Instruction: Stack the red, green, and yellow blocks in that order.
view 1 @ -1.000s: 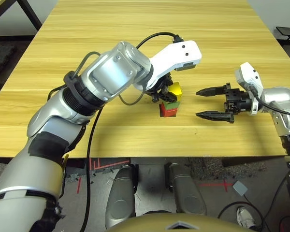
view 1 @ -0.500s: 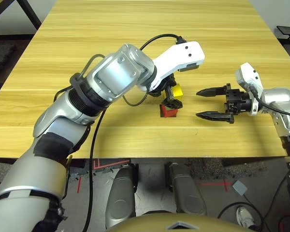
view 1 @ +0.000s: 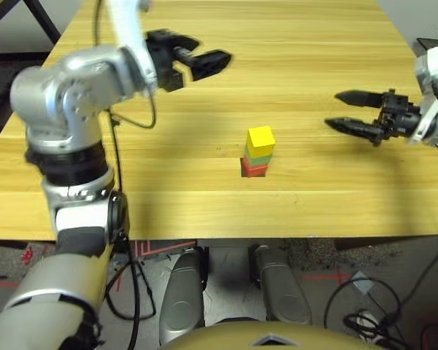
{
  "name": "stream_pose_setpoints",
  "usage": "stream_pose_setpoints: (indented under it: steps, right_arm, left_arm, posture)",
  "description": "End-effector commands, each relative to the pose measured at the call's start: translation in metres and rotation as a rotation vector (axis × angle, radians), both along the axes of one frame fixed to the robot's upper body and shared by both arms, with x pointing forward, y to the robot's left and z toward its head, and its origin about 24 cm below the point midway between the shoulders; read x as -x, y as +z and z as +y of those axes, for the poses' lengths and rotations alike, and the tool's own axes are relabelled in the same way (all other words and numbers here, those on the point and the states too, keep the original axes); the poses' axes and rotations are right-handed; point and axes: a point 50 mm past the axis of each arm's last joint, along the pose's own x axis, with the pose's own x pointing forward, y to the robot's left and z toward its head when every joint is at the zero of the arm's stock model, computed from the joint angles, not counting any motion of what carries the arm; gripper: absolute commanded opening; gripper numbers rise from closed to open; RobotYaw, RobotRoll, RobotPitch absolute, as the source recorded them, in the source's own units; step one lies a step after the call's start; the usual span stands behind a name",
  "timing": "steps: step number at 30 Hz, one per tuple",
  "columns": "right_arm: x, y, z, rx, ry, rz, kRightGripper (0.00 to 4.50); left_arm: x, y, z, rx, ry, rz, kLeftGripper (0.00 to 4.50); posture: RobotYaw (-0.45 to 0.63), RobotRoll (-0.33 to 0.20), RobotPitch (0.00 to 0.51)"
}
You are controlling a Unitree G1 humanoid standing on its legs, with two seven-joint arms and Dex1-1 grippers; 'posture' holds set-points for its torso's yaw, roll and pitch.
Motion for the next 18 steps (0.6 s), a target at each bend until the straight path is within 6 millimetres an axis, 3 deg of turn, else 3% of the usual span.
stream_pose_setpoints:
  steps: [1, 5, 10, 18]
  right_arm:
    - [-0.001, -0.001, -0.024, -0.026, -0.197, -0.065, 4.50]
    - [0.005, -0.003, -0.053, -0.020, -0.408, -0.095, 4.50]
    - [0.016, -0.003, -0.080, -0.016, -0.580, -0.106, 4.50]
    - [0.036, -0.024, -0.101, -0.030, -0.674, -0.039, 4.50]
  left_arm:
    - [0.010, -0.008, 0.021, -0.039, 0.150, -0.147, 4.47]
    - [0.017, -0.030, 0.031, -0.073, 0.228, -0.183, 4.47]
    - [0.017, -0.045, 0.028, -0.061, 0.255, -0.202, 4.47]
    - [0.013, -0.051, 0.015, -0.055, 0.251, -0.243, 4.47]
  posture:
    - [0.22, 0.056, 0.197]
    - [0.21, 0.037, 0.200]
    - [0.18, 0.019, 0.224]
    - [0.18, -0.002, 0.243]
